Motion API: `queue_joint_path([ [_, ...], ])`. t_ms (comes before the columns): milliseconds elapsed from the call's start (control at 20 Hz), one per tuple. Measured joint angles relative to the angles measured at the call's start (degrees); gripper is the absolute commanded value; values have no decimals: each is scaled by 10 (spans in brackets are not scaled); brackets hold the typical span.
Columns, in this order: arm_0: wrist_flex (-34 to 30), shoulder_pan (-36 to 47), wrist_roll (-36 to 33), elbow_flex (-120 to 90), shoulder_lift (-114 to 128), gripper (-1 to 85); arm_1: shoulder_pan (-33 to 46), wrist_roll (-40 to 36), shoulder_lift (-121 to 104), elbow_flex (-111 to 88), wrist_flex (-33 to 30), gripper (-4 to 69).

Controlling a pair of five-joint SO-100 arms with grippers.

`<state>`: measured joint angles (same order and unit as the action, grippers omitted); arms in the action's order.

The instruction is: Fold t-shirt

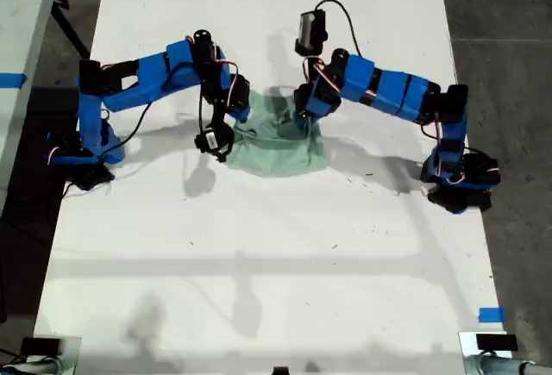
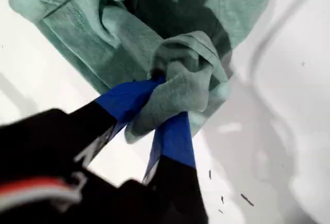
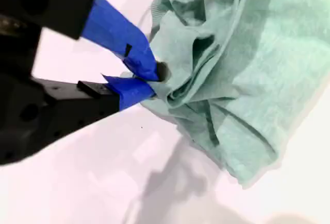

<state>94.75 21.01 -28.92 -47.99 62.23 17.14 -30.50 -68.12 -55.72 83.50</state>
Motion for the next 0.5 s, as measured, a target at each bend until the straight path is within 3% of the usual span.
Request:
queue_joint_path([
  [50,0,10,-9,0,0,261,10,-1,-1,1,0,387],
  [200,0,65,-24,0,35,273,60,-20,-6,1,18,314],
  [500,33,210,-69,-17,257,226,201,-69,-228,-103,68,256],
])
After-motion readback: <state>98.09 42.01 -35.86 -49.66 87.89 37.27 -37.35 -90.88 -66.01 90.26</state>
